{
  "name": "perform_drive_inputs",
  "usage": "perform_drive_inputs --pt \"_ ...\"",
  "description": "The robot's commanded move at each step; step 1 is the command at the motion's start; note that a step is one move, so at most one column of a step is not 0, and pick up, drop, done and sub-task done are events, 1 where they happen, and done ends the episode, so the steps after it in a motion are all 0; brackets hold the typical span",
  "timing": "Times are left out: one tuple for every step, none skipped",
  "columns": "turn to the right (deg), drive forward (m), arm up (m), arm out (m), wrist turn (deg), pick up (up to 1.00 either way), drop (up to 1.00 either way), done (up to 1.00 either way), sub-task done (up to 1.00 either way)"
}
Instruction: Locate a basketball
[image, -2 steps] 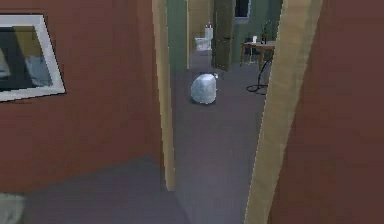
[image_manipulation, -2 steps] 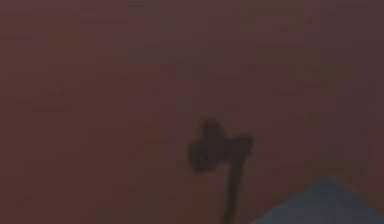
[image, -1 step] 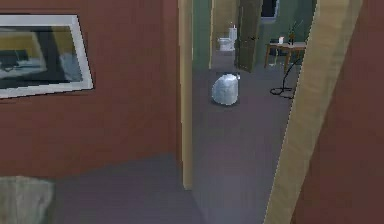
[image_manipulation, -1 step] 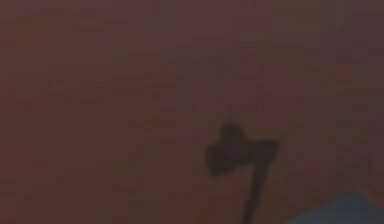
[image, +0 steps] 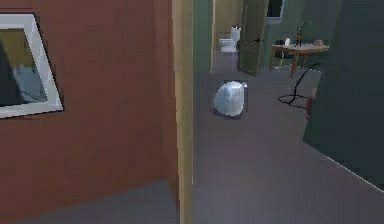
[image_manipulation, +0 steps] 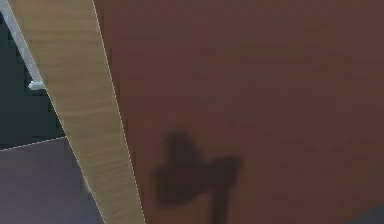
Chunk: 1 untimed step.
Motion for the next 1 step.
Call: perform_drive_inputs --pt "-3.0 0.0 0.0 0.0 0.0 0.0 0.0 0.0 0.0"
